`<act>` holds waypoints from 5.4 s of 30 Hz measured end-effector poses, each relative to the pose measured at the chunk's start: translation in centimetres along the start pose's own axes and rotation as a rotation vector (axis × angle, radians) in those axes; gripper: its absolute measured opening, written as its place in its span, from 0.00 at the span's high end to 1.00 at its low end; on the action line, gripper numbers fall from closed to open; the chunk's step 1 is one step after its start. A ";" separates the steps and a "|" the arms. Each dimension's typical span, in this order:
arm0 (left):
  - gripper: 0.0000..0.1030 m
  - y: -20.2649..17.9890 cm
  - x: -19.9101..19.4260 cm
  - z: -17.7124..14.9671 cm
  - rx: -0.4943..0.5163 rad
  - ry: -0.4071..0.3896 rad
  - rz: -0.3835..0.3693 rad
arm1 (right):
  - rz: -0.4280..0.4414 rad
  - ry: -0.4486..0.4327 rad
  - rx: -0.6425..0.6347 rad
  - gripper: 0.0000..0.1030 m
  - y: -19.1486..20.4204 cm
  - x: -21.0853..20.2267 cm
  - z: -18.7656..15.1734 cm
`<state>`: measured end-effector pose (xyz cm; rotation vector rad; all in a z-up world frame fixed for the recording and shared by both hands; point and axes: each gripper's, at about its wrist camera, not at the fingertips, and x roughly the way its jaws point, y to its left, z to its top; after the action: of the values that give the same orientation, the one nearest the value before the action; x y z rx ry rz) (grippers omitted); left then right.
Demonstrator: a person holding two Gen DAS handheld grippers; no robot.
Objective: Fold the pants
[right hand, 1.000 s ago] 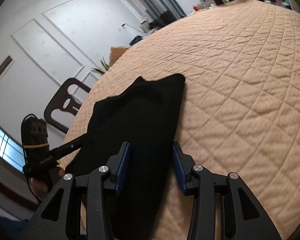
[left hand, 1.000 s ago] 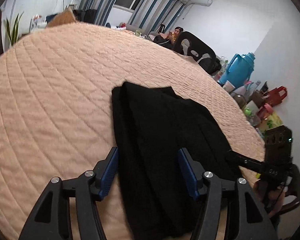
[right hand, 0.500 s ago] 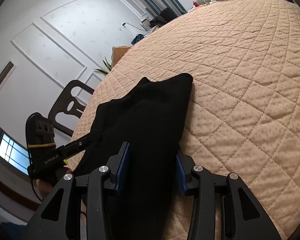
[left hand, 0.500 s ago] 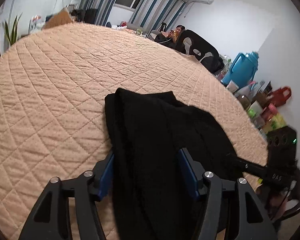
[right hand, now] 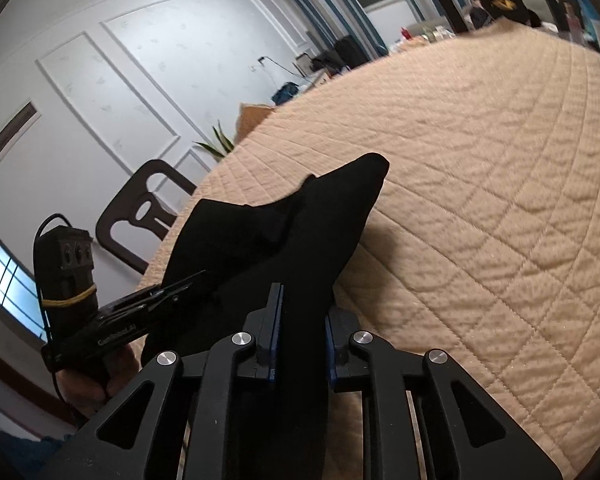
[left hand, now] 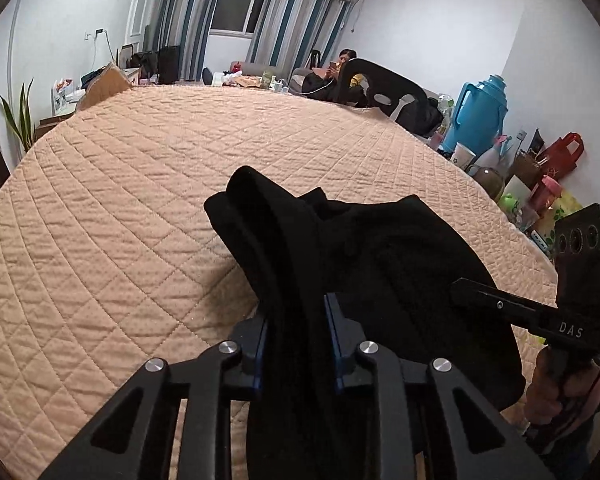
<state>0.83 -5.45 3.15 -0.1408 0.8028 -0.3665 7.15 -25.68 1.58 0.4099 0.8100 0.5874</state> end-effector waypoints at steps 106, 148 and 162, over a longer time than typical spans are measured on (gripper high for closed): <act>0.58 9.5 1.6 3.7 0.023 -0.024 0.377 | -0.162 0.134 -0.464 0.76 6.9 14.5 6.0; 0.53 5.7 -4.9 0.0 0.049 -0.111 0.356 | -0.268 0.012 -0.409 0.73 7.3 6.5 2.0; 0.40 7.8 0.0 -2.1 0.017 0.030 0.343 | -0.417 0.129 -0.283 0.58 2.2 7.5 1.0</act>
<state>1.34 1.80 -0.30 0.0190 0.8363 -0.0517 11.30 -19.35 -0.78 -0.0598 0.8896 0.3315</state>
